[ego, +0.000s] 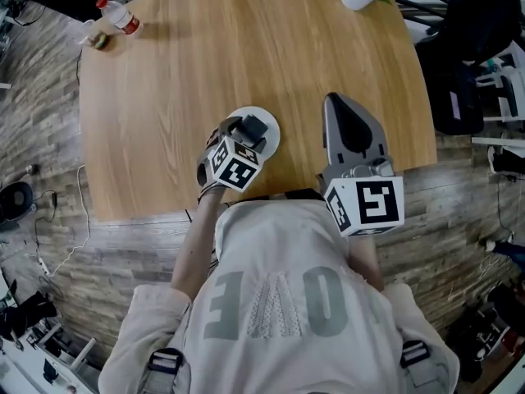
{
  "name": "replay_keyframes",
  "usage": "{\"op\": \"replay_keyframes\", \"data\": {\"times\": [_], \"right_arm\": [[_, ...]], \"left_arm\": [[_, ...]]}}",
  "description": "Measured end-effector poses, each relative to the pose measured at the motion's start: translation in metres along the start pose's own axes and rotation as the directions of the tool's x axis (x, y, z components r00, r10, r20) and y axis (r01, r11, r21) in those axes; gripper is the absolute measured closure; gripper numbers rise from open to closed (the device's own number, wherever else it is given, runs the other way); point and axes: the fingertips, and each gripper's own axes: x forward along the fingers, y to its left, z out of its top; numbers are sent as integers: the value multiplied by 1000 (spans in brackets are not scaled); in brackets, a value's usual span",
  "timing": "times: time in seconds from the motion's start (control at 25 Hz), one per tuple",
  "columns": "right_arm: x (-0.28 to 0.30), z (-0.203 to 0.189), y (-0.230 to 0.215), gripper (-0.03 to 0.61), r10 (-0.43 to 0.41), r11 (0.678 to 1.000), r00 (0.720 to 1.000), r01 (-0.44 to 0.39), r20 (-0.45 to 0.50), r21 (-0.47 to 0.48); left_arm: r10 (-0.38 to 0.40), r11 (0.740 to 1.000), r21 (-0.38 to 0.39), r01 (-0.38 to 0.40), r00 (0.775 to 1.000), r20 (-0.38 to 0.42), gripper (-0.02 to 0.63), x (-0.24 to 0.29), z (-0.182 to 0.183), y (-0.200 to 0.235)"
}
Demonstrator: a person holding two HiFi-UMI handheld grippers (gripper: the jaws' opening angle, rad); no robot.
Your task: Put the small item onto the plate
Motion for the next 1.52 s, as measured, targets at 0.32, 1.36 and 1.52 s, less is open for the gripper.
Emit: {"op": "replay_keyframes", "data": {"times": [0.32,1.36,1.52], "right_arm": [[-7,-4,-8,561,-35,999,999,35,-10,1],[-8,-10,-3,560,-15,1000,999,15,-28,10],[-9,-9,-4,560,-9,1000,1000,10,-23,7]], "left_arm": [[-29,1000,-7,29,999,-45,302,10,-12,-8],[26,999,-19,-26,1000,9,302,6,-8,-6],[43,998,-52,-41,998,43,302,0,2,-4]]}}
